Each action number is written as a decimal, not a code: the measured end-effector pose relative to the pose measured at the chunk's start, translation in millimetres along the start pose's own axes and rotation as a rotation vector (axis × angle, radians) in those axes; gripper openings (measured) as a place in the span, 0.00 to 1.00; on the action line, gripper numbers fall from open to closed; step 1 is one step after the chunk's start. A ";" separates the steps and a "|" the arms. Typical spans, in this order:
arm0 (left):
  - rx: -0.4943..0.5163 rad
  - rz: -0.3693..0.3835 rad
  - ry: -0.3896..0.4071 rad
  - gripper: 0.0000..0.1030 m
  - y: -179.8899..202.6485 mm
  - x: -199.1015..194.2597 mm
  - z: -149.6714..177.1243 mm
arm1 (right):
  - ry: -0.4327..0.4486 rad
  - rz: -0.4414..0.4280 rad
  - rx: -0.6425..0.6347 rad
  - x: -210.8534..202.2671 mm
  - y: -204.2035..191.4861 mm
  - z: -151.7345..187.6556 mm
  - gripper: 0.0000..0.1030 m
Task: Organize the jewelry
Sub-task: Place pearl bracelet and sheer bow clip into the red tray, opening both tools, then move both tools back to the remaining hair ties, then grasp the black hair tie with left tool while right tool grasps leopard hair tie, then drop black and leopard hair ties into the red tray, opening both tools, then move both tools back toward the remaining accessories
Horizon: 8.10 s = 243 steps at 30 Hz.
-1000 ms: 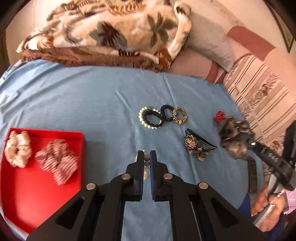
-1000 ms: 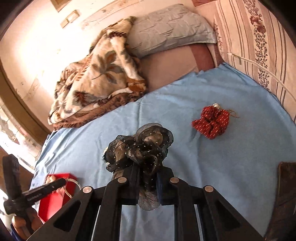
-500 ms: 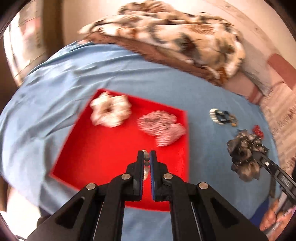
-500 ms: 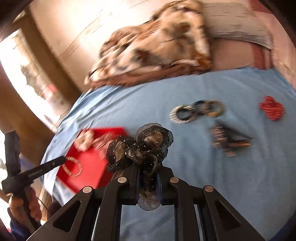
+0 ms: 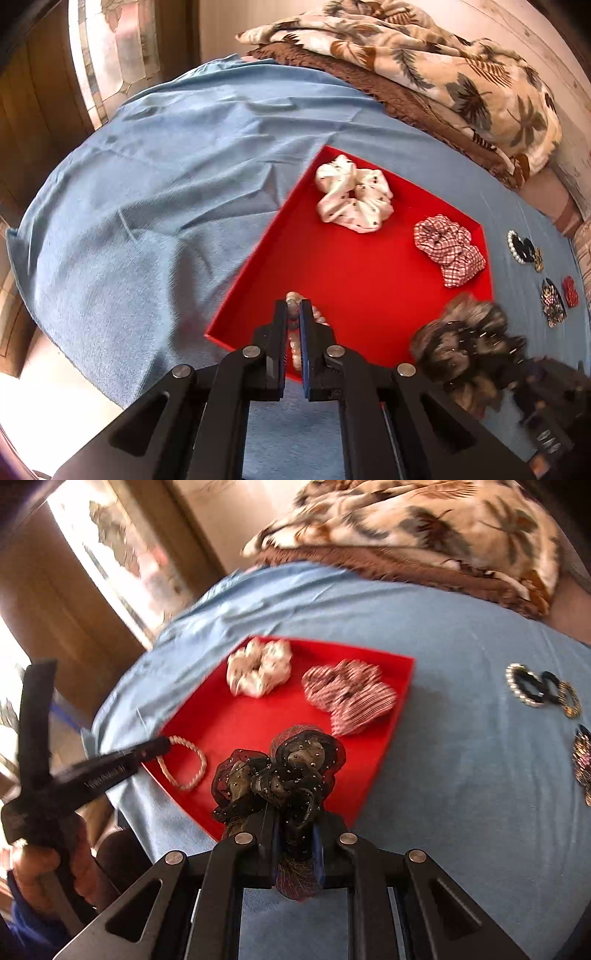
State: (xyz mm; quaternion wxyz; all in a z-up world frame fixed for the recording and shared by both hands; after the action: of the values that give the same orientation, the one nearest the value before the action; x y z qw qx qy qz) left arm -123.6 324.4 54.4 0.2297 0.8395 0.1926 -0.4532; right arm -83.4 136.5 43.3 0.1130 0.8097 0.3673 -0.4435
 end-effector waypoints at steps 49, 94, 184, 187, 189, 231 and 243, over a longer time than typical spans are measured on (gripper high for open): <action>0.406 0.277 -0.037 0.48 259.5 -43.7 30.9 | 0.159 0.288 0.381 -153.1 206.1 122.1 0.59; 0.506 0.379 -0.237 0.00 349.1 74.6 62.6 | 0.073 0.223 0.172 -145.3 286.4 38.5 0.09; 0.085 0.018 -0.019 0.09 26.1 58.8 -41.4 | -0.053 -0.052 0.045 68.2 27.5 -65.5 0.10; 0.089 0.023 -0.010 0.10 29.1 55.5 -40.5 | -0.062 -0.049 0.047 73.3 27.1 -62.0 0.10; 0.086 0.032 -0.002 0.14 28.9 50.6 -40.9 | -0.064 -0.050 0.048 73.8 26.6 -61.8 0.10; 0.211 0.057 0.236 0.44 80.9 -114.2 30.2 | 0.250 0.212 0.224 -134.1 65.1 64.6 0.54; 0.240 0.099 0.357 0.55 78.2 -182.4 59.1 | 0.334 0.296 0.217 -193.1 48.4 84.5 0.62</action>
State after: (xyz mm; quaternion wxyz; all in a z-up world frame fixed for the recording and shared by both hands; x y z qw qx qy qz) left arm -215.7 206.1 197.2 0.1125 0.9362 0.1334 -0.3050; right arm -168.5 -36.2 142.0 0.0266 0.9242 0.2086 -0.3188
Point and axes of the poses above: each gripper's, at about its wrist camera, not at the fingertips, and x roughly the way its jaws point, y to its right, z to its underside, the point moved 4 cm from there along x, roughly the way its jaws point, and after that the axes turned 12 degrees about -x, right-handed, at the moved point
